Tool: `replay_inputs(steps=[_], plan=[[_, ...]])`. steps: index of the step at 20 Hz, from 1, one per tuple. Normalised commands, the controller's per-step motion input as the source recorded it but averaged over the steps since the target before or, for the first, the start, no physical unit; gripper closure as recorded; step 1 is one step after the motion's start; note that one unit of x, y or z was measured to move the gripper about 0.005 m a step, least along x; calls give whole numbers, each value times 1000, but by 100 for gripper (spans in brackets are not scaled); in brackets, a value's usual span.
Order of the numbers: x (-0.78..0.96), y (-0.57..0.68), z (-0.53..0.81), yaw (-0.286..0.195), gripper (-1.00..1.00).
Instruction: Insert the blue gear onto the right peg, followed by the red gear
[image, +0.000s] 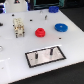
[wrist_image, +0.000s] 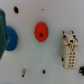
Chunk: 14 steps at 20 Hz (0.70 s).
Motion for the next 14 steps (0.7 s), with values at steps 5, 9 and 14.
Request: replay_inputs(steps=[5, 9, 14], plan=[[-435, 610, -158, 0, -100], [-452, 660, -134, 0, -100], [-371, 667, -202, 0, -100]])
